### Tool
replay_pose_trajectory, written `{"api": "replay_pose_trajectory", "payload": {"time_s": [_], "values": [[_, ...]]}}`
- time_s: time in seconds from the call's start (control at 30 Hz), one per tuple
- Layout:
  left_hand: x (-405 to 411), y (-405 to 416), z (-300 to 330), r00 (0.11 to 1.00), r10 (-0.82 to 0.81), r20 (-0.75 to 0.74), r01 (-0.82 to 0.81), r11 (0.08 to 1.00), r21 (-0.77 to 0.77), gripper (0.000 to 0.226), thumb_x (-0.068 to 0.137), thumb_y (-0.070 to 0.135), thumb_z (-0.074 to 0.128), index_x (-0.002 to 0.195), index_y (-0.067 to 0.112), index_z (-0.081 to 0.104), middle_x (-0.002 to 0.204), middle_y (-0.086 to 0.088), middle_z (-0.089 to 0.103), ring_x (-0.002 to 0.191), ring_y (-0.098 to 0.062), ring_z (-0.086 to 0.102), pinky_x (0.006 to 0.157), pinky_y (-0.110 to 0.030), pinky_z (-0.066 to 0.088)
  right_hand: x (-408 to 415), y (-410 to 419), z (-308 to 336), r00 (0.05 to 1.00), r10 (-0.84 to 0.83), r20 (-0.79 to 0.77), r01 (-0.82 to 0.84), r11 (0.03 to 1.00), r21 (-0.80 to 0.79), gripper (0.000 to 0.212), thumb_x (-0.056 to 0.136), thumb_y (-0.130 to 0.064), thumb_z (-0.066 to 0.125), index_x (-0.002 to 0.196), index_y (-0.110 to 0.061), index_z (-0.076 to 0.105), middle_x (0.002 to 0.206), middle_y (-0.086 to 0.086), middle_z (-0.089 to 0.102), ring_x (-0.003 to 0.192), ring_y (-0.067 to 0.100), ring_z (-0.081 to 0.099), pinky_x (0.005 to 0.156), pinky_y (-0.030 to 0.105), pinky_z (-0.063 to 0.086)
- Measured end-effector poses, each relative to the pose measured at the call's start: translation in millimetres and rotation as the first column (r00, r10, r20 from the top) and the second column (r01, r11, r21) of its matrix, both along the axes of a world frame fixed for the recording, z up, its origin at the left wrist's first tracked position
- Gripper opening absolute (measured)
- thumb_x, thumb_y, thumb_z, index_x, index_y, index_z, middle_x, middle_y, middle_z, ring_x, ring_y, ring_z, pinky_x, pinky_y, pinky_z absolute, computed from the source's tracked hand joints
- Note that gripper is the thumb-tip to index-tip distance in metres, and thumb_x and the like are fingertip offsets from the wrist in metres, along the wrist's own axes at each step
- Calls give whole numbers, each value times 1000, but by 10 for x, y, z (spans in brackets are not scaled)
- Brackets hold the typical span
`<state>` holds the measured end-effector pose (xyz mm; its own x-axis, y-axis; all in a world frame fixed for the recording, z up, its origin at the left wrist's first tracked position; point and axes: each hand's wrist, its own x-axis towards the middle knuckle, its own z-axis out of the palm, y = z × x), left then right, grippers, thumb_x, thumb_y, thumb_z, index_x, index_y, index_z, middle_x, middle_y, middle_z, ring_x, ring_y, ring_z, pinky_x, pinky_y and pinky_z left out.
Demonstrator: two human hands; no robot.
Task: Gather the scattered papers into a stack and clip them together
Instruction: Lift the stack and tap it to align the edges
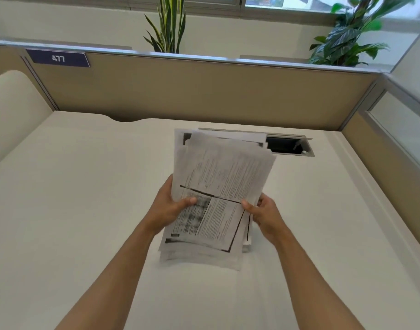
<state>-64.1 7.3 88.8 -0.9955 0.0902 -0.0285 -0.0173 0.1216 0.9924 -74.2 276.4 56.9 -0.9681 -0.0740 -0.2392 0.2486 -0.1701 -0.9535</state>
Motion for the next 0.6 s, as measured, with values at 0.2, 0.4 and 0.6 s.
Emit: {"api": "replay_pose_trajectory", "payload": {"time_s": [0.2, 0.4, 0.6], "values": [[-216, 146, 580, 944, 138, -300, -161, 985, -55, 54, 81, 19, 76, 125, 20, 44, 120, -6, 61, 108, -19, 63, 82, -33, 61, -88, -96, 790, 905, -148, -399, 203, 974, 97, 31, 89, -1, 62, 118, -8, 56, 114, 1, 68, 101, 11, 69, 78, 27, 59], [-196, 251, 689, 874, 248, -417, -248, 967, 56, 61, 75, 12, 81, 117, 25, 38, 110, 7, 55, 101, 2, 60, 76, -17, 58, -20, -153, 876, 827, -185, -531, 275, 957, 96, 52, 83, 7, 68, 122, -19, 45, 119, -1, 60, 111, 11, 62, 84, 26, 57], [-71, 297, 391, 904, 272, -330, -266, 962, 65, 62, 74, 19, 79, 117, 38, 40, 118, -6, 53, 107, -22, 58, 71, -18, 58, 69, -245, 564, 891, -127, -435, 254, 935, 246, 55, 83, 12, 63, 118, -21, 37, 112, -6, 56, 103, -1, 60, 72, 18, 57]]}}
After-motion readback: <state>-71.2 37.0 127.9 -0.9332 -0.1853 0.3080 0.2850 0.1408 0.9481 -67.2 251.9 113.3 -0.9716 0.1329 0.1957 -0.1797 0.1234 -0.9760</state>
